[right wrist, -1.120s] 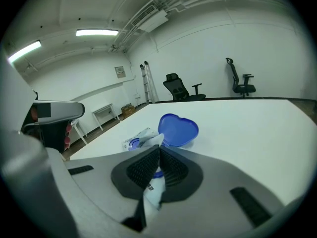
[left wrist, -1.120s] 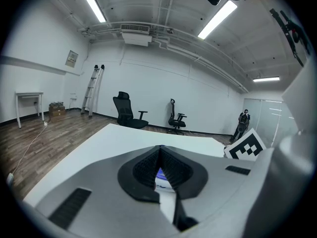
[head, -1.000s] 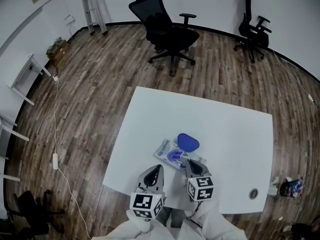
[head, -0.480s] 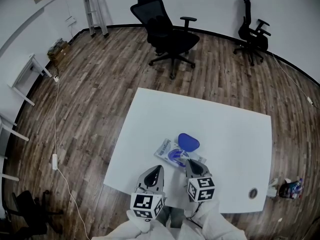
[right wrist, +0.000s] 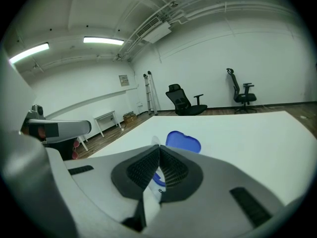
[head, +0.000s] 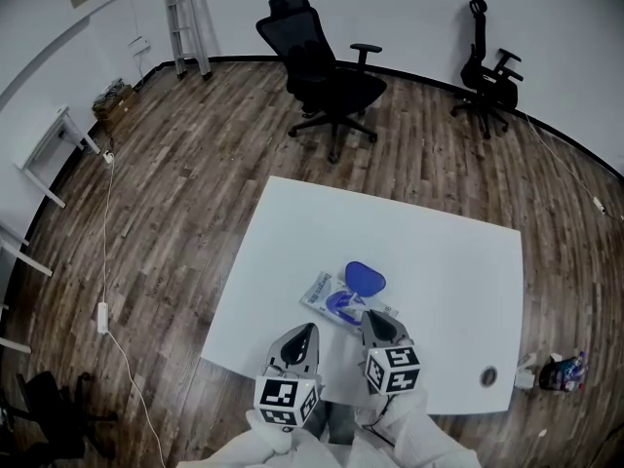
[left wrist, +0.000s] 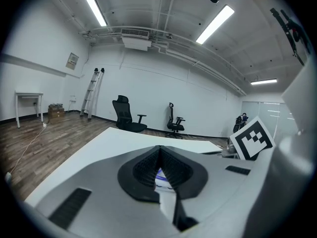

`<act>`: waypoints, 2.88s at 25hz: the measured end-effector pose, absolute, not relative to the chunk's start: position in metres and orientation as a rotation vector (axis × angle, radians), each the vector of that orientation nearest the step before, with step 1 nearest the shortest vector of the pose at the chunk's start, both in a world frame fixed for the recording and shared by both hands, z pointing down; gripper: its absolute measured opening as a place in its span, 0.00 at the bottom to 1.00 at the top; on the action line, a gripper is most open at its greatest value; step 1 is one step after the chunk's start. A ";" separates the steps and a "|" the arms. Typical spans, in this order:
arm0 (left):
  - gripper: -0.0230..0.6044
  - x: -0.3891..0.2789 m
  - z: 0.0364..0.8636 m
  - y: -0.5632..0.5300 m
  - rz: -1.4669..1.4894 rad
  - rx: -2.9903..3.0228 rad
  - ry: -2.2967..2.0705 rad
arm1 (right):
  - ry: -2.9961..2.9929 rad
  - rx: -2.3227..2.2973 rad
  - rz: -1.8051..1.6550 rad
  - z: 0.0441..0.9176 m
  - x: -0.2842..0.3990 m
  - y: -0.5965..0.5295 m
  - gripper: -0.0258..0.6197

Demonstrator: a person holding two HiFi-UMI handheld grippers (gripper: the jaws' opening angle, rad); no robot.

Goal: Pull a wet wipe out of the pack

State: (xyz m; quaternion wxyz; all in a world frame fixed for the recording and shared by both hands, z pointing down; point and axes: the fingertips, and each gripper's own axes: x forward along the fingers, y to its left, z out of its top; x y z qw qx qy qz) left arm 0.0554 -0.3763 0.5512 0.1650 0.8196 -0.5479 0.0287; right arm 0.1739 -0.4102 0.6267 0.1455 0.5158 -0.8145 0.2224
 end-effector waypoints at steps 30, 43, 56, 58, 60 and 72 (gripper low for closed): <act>0.03 0.067 0.520 -0.349 -0.021 2.404 -1.535 | -2.434 1.544 0.552 0.562 0.177 -0.366 0.06; 0.03 0.074 0.514 -0.335 -0.019 2.482 -1.437 | -2.416 1.591 0.558 0.560 0.169 -0.338 0.06; 0.03 0.076 0.514 -0.326 -0.002 2.530 -1.377 | -2.399 1.675 0.588 0.559 0.169 -0.324 0.06; 0.03 0.078 0.513 -0.324 0.006 2.534 -1.368 | -2.400 1.688 0.597 0.557 0.171 -0.324 0.06; 0.03 0.081 0.511 -0.319 0.012 2.545 -1.348 | -2.403 1.701 0.610 0.556 0.171 -0.322 0.06; 0.03 0.090 0.507 -0.313 -0.005 2.545 -1.373 | -2.434 1.662 0.574 0.548 0.174 -0.320 0.06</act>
